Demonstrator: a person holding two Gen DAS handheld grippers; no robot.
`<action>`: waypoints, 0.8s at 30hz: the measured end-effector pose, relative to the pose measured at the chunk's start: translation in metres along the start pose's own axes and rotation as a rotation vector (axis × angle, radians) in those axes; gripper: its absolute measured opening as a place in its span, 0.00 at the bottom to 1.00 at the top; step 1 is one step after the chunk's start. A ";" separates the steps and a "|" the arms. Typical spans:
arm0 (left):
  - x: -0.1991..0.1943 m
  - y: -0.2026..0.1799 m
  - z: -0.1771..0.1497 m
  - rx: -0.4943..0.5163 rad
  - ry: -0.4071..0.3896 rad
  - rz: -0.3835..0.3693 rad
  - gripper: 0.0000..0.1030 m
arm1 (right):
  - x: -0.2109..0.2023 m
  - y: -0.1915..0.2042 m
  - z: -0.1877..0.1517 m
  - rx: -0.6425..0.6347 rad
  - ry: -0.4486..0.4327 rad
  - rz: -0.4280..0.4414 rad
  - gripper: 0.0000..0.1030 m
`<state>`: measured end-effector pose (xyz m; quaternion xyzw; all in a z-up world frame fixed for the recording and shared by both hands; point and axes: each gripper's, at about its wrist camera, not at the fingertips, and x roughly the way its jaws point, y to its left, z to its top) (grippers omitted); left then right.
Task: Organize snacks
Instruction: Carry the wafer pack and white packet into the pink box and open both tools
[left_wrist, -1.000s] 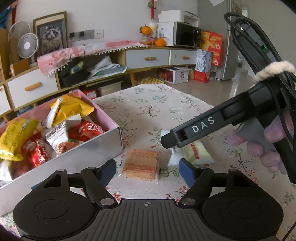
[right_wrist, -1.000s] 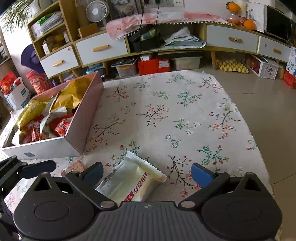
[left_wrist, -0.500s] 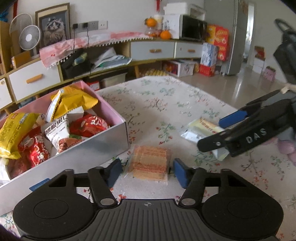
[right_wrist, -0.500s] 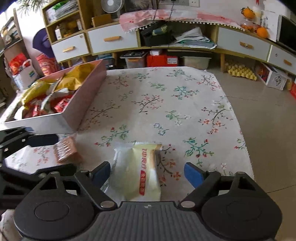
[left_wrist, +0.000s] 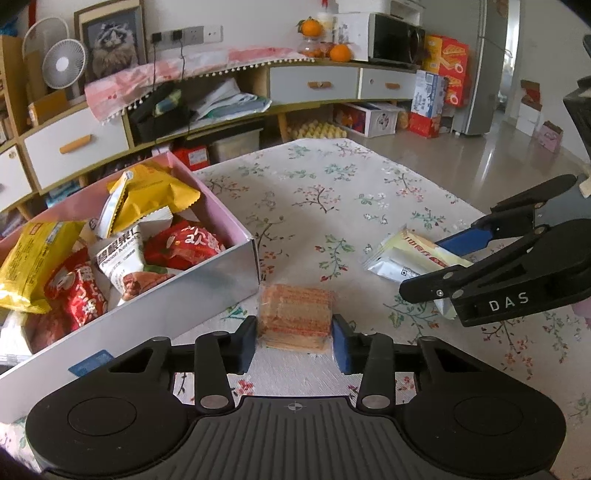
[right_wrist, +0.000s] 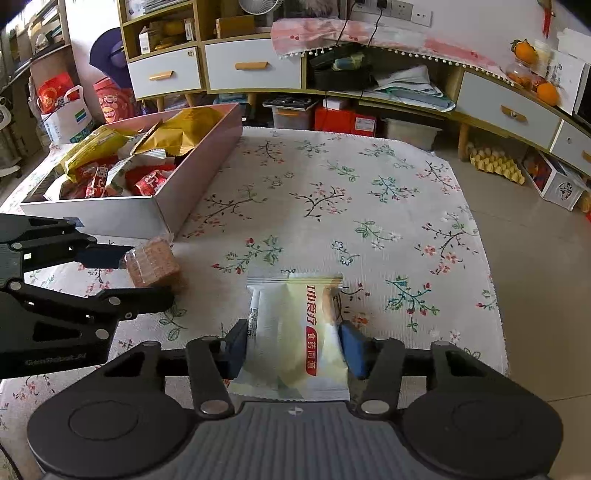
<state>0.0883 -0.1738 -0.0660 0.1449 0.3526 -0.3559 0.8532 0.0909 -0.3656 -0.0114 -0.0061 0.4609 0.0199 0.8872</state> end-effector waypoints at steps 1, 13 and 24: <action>-0.002 0.000 0.000 -0.002 0.000 0.004 0.38 | -0.001 0.001 0.000 -0.002 0.001 -0.003 0.29; -0.034 0.007 0.004 -0.004 -0.007 0.027 0.37 | -0.016 0.012 0.006 -0.018 -0.022 -0.012 0.26; -0.076 0.024 -0.003 0.003 -0.014 0.052 0.37 | -0.029 0.030 0.016 -0.016 -0.041 0.009 0.25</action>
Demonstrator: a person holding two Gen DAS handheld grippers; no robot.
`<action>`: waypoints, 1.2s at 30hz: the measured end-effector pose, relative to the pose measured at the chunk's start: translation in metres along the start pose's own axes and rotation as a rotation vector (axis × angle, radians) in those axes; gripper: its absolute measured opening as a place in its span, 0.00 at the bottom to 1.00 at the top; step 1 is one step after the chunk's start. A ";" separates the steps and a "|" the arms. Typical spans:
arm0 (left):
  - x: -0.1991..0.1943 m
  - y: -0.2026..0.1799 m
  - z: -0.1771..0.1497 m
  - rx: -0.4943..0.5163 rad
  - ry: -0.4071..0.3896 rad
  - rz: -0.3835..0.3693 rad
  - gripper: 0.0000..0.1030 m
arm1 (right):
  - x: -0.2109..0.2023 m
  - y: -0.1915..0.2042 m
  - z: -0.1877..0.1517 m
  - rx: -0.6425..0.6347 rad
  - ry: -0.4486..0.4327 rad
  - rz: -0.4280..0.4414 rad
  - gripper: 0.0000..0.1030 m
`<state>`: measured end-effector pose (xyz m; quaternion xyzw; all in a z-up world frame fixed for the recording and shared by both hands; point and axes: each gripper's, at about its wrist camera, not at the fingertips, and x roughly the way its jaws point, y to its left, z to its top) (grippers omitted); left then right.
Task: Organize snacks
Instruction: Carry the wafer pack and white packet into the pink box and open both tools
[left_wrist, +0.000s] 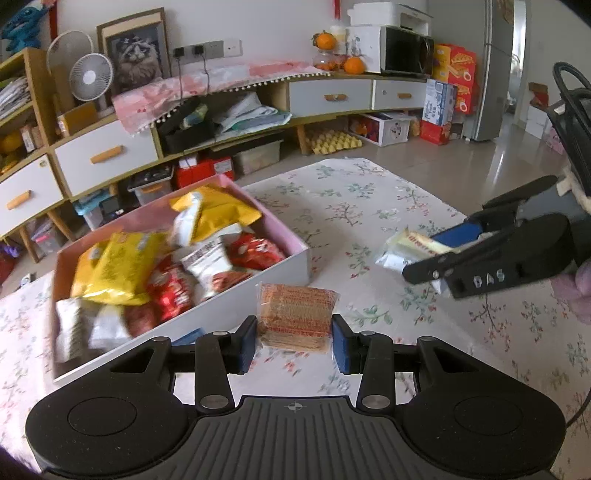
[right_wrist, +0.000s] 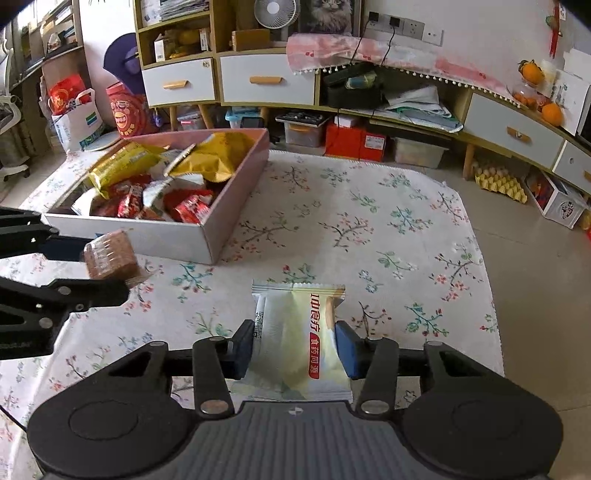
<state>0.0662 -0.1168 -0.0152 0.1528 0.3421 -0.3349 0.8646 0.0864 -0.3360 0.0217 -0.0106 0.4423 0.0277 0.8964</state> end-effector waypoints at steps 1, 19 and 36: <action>-0.003 0.002 -0.003 -0.005 0.000 0.002 0.37 | -0.002 0.001 0.001 0.005 -0.002 0.000 0.25; -0.030 0.078 0.001 -0.170 -0.058 0.101 0.37 | -0.024 0.045 0.042 0.128 -0.110 0.031 0.25; -0.016 0.144 0.000 -0.227 -0.032 0.294 0.38 | 0.018 0.084 0.070 0.196 -0.137 0.055 0.25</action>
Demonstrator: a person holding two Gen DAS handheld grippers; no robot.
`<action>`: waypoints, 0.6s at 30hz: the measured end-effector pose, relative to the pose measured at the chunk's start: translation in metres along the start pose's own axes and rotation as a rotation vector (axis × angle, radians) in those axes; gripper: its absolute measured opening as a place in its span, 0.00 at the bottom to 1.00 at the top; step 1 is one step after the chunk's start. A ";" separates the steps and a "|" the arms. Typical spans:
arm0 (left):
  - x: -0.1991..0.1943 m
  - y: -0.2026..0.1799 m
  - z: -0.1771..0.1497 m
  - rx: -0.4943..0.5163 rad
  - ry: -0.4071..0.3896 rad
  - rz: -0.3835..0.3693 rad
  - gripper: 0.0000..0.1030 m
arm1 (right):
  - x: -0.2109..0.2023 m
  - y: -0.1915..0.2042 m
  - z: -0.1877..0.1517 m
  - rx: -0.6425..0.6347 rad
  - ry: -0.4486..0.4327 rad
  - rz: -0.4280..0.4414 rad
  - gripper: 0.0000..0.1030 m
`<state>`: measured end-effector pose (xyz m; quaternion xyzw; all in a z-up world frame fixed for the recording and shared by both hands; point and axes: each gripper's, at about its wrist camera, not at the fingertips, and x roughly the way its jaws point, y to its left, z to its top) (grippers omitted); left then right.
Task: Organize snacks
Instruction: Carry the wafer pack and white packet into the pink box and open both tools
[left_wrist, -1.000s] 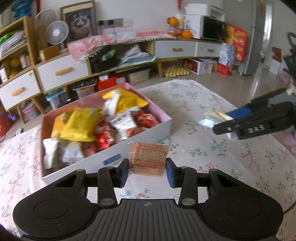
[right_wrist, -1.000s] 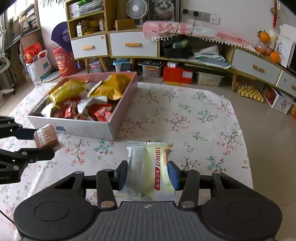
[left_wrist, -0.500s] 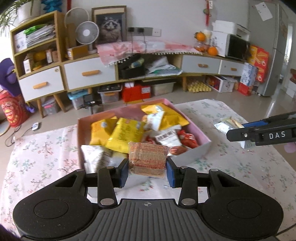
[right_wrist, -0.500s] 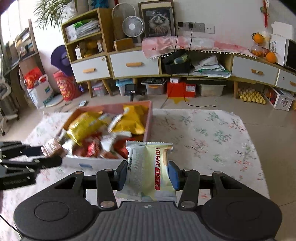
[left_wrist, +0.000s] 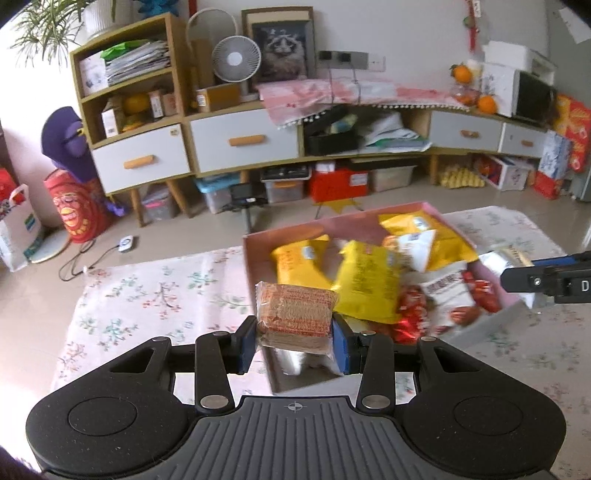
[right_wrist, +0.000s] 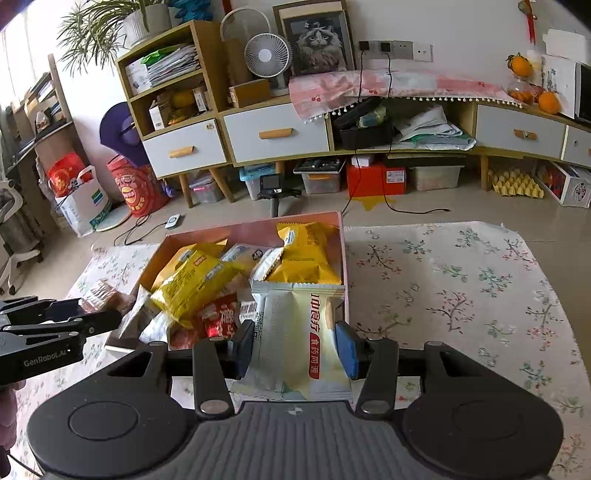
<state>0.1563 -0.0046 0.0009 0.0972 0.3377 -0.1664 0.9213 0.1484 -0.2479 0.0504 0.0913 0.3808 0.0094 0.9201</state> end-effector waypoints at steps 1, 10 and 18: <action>0.002 0.001 0.001 0.000 0.004 -0.001 0.38 | 0.002 0.001 0.000 0.001 -0.003 -0.002 0.26; 0.035 0.008 0.015 0.027 0.003 0.013 0.38 | 0.025 0.000 0.011 0.077 -0.039 0.042 0.26; 0.052 0.006 0.024 0.049 -0.041 -0.027 0.38 | 0.035 0.004 0.013 0.109 -0.063 0.094 0.27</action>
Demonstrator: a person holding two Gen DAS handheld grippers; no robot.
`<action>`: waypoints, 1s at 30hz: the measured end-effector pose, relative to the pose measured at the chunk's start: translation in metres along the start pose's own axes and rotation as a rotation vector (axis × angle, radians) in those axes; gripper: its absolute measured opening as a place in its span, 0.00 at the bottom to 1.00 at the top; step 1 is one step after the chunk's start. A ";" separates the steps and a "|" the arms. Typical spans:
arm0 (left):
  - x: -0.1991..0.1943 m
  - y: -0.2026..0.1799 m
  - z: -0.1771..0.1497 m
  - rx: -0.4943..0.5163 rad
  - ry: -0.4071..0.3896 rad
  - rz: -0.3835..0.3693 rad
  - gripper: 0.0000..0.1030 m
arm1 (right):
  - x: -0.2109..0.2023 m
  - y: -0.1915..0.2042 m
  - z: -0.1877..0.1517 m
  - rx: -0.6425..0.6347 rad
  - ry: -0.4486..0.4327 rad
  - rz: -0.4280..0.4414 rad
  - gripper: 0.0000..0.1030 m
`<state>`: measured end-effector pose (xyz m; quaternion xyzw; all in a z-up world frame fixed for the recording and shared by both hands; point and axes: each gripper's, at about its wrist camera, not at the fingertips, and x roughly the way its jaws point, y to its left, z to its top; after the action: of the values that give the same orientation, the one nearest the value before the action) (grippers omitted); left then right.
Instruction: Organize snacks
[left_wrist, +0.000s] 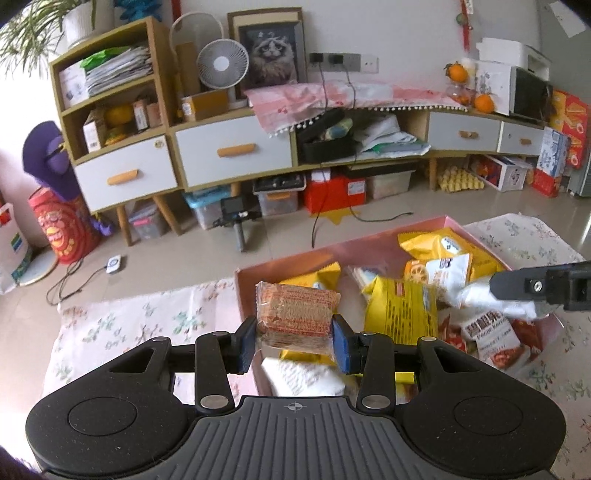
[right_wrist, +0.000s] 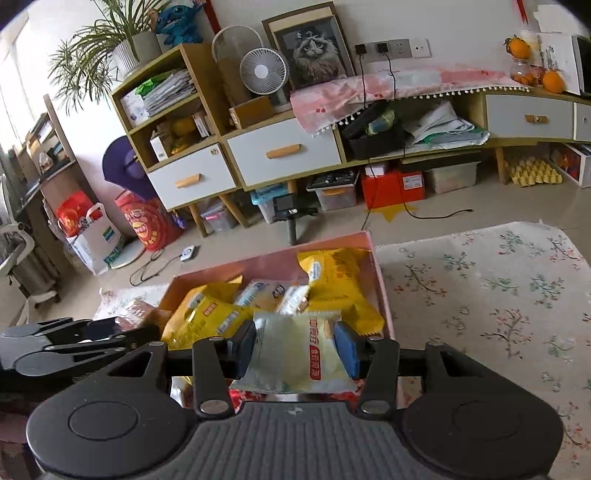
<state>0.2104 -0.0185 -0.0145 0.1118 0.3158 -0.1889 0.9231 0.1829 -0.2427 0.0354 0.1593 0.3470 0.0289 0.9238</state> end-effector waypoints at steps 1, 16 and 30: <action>0.002 -0.001 0.002 0.003 -0.005 -0.005 0.38 | 0.001 0.001 0.000 0.002 -0.001 0.007 0.28; -0.014 -0.011 -0.002 0.031 -0.026 -0.026 0.76 | -0.002 0.011 0.000 -0.070 -0.002 -0.002 0.56; -0.074 -0.033 -0.030 -0.068 0.067 0.025 0.92 | -0.056 0.021 -0.014 -0.150 -0.001 -0.063 0.79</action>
<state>0.1263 -0.0183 0.0059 0.0904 0.3511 -0.1626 0.9177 0.1324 -0.2280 0.0679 0.0788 0.3482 0.0256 0.9338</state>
